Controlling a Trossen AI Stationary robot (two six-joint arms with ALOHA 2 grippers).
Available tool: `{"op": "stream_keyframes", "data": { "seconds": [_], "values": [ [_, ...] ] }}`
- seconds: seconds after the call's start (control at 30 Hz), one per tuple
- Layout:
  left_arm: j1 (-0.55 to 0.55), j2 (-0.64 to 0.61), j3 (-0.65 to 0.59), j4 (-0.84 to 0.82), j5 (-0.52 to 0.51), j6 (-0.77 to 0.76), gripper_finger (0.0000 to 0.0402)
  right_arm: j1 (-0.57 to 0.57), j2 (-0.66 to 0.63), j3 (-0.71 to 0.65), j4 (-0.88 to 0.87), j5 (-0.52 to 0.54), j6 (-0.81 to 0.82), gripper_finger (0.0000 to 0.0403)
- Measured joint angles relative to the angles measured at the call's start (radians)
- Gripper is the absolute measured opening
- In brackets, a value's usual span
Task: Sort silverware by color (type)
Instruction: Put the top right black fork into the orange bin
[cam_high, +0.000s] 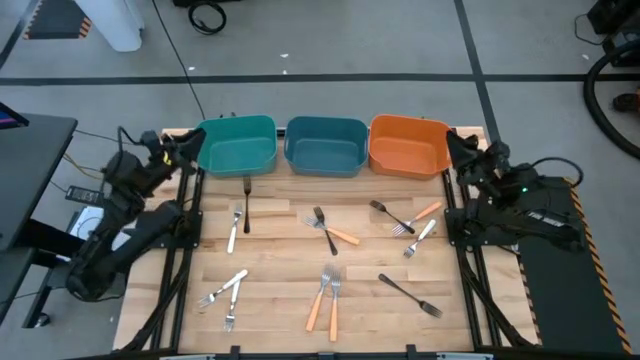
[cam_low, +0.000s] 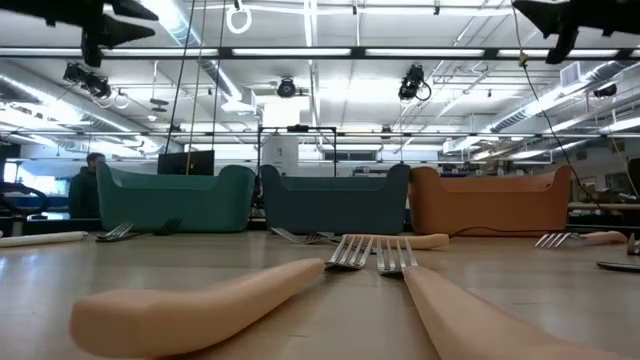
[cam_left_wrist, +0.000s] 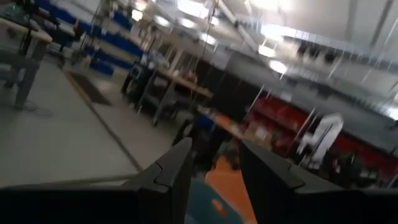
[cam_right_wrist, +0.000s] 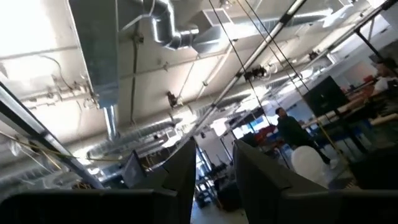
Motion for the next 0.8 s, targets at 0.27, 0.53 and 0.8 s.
{"op": "stream_keyframes", "data": {
  "seconds": [0.27,0.53,0.8],
  "values": [
    [0.0,0.162,0.232,-0.079,0.019,0.117,0.0142,0.0,0.223,0.225,-0.346,0.001,-0.168,0.0128],
    [0.0,0.196,0.294,-0.093,0.019,0.109,0.0142,0.0,0.398,0.37,-0.77,-0.033,-0.098,0.0155],
    [0.001,0.22,0.294,-0.212,0.019,0.118,0.0142,0.001,0.478,0.386,-1.008,-0.297,0.137,0.016]
  ]
}}
